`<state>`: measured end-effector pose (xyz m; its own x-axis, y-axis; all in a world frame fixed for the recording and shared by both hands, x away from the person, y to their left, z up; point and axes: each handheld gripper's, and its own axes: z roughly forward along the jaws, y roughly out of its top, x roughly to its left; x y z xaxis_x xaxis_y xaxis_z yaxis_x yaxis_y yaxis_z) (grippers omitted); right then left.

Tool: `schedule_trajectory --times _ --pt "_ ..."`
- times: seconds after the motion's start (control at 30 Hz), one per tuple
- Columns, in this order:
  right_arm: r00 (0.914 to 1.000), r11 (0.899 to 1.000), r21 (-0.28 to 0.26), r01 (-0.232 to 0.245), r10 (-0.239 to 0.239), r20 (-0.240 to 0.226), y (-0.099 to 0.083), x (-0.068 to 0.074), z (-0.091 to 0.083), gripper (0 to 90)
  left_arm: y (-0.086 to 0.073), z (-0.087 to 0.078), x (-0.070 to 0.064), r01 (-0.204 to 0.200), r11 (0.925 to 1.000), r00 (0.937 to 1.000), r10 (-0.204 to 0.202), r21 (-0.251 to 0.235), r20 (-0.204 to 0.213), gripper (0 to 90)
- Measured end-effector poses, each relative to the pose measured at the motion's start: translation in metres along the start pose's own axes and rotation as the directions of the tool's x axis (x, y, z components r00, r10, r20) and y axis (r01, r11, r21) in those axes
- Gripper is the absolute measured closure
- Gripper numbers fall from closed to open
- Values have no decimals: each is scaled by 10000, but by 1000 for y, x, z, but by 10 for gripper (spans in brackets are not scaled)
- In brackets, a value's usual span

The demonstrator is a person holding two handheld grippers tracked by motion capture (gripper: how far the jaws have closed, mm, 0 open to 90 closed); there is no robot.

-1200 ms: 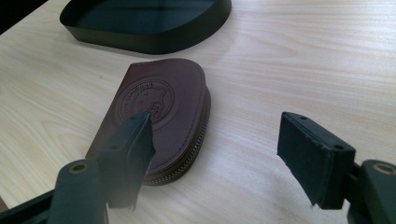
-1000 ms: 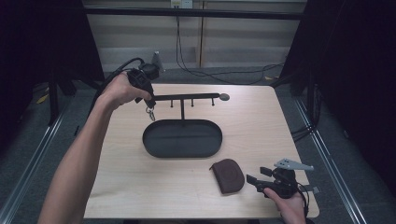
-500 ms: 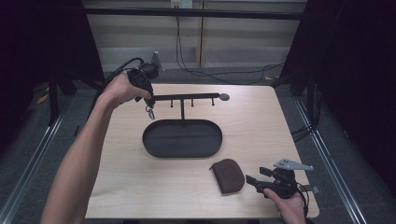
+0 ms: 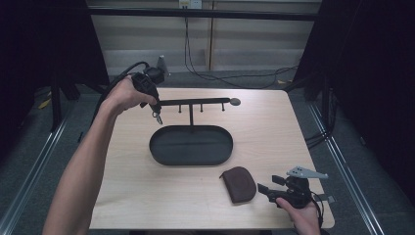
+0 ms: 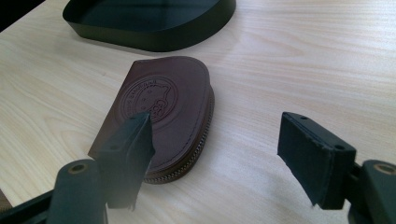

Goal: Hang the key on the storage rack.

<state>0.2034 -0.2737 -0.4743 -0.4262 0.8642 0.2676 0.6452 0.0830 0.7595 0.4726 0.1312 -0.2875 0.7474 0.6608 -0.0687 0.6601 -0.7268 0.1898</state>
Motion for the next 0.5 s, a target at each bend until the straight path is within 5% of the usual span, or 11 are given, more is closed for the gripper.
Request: schedule_trajectory --times 0.13,0.33,0.5 --pt "10000 10000 28 -22 22 4 0 0 0 267 -2 -1 1 305 9995 9994 -306 -54 -167 868" --pt "9999 9999 71 -109 109 -27 1 0 2 267 -6 -3 1 235 9992 9996 -239 -313 -121 843" --pt "10000 10000 77 -63 64 -24 1 0 1 267 -17 -1 5 357 9972 9990 -337 -664 308 806"
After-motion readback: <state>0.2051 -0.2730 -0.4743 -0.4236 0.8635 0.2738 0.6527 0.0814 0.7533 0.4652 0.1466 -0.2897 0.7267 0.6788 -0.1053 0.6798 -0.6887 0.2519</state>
